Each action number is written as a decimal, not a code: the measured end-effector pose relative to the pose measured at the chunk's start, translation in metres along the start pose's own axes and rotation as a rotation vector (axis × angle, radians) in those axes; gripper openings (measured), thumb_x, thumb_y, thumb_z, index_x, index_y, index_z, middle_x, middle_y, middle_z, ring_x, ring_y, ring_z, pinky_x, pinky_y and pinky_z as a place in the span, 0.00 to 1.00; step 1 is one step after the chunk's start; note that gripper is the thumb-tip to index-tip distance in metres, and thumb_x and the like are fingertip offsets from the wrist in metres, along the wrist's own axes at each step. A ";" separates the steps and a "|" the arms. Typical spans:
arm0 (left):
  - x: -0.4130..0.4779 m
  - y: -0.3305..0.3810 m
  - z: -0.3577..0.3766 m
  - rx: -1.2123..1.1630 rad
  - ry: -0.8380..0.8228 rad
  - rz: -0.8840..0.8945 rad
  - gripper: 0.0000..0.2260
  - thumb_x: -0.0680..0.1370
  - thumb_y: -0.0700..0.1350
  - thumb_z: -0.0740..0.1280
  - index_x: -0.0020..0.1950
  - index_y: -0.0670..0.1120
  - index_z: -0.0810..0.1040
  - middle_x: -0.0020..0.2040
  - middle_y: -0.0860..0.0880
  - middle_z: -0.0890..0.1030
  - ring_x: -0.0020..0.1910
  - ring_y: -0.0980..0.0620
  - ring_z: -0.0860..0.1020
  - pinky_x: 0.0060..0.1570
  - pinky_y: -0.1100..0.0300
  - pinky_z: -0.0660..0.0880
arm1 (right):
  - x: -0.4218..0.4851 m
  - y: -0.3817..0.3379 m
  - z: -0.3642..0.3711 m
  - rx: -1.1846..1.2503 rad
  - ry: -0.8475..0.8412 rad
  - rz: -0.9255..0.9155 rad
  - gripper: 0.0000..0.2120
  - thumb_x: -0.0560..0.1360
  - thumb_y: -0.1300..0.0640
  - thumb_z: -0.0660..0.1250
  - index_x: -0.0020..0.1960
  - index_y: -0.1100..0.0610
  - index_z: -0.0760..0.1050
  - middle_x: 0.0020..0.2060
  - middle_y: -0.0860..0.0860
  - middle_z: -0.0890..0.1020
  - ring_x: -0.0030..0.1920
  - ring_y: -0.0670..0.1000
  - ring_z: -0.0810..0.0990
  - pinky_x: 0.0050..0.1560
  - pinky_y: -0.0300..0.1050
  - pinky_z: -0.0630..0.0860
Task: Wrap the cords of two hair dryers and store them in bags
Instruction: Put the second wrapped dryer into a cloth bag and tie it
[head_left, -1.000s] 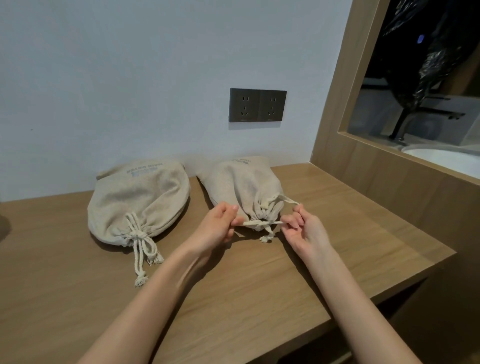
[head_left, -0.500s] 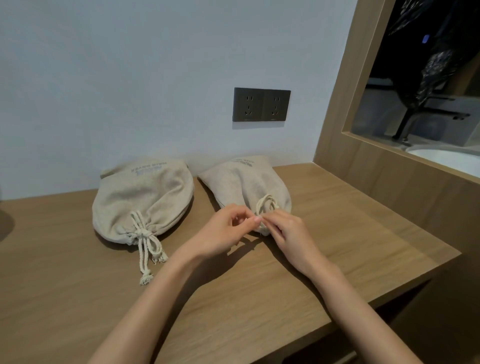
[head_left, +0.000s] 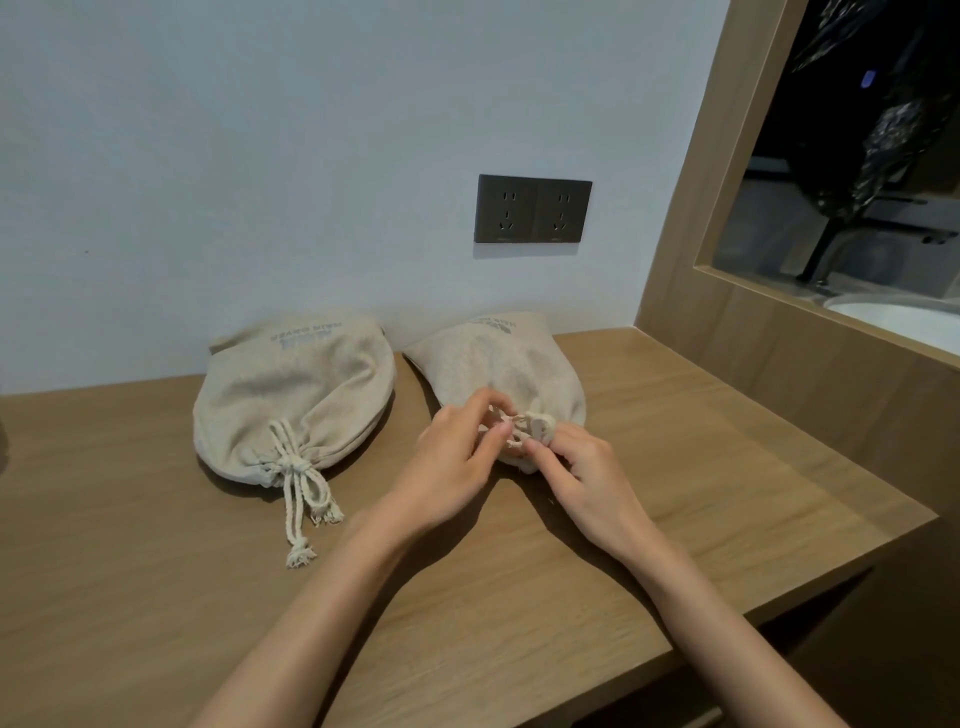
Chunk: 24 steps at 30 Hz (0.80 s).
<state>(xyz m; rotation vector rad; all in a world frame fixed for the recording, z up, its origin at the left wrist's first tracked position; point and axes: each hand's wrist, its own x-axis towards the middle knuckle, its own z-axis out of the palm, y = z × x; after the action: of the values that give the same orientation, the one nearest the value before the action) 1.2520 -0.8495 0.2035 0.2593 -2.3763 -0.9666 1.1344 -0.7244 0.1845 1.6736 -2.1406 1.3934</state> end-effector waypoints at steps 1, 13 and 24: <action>-0.001 -0.001 0.000 0.064 -0.021 -0.027 0.07 0.81 0.52 0.59 0.58 0.55 0.70 0.50 0.56 0.77 0.50 0.56 0.75 0.52 0.52 0.75 | -0.001 -0.001 -0.001 0.022 0.006 0.028 0.12 0.80 0.59 0.63 0.39 0.52 0.78 0.35 0.43 0.78 0.40 0.40 0.76 0.41 0.32 0.68; -0.003 0.013 -0.009 0.247 -0.008 -0.004 0.05 0.78 0.50 0.65 0.44 0.53 0.75 0.36 0.59 0.75 0.35 0.61 0.71 0.35 0.65 0.64 | -0.001 -0.002 -0.016 0.149 -0.004 0.384 0.19 0.79 0.50 0.63 0.33 0.57 0.78 0.31 0.56 0.80 0.33 0.43 0.75 0.36 0.35 0.68; 0.001 0.010 -0.029 0.091 -0.340 -0.204 0.06 0.76 0.49 0.69 0.40 0.50 0.77 0.35 0.52 0.81 0.35 0.54 0.79 0.40 0.58 0.77 | 0.003 0.001 -0.027 0.810 -0.037 0.712 0.09 0.74 0.61 0.70 0.49 0.66 0.83 0.37 0.54 0.84 0.42 0.47 0.81 0.52 0.40 0.79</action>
<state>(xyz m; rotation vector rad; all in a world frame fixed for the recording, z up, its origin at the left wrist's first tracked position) 1.2674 -0.8593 0.2280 0.4071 -2.7496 -1.0676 1.1208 -0.7078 0.2015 1.0503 -2.4936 2.7189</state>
